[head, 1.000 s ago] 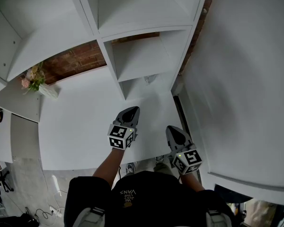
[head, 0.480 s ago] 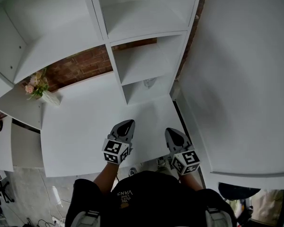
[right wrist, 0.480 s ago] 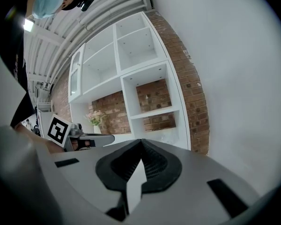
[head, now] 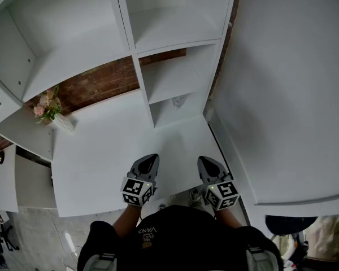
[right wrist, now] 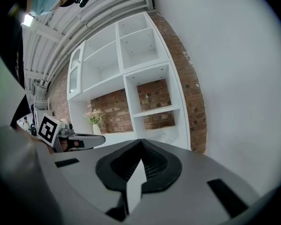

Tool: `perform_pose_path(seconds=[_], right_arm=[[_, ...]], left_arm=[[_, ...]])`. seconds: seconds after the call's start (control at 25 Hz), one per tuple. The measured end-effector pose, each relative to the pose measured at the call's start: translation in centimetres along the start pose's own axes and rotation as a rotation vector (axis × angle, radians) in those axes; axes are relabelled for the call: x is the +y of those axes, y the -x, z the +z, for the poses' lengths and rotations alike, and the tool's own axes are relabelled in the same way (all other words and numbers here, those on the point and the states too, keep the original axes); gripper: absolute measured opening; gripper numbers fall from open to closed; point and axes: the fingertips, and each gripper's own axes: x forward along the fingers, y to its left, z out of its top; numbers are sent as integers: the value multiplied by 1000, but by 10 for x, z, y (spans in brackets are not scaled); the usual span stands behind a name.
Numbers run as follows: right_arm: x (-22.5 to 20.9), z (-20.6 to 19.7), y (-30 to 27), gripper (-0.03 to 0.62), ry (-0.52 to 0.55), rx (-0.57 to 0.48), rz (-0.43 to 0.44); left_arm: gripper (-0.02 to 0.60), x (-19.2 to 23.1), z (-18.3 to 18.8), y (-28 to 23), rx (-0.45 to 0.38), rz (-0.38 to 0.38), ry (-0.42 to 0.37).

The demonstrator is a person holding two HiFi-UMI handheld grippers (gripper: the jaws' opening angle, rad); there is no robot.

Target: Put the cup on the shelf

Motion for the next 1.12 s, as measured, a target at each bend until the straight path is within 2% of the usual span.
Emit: perform_pose_path(seconds=[0.48,1.12], right_arm=[[19,-16,5,-2,-2,8,-54],[30,-22,3,-2,-10,10,-71]], left_arm=[[7,9,-12,38,-3,1,12],[6,11,-17,46,8,-26,14]])
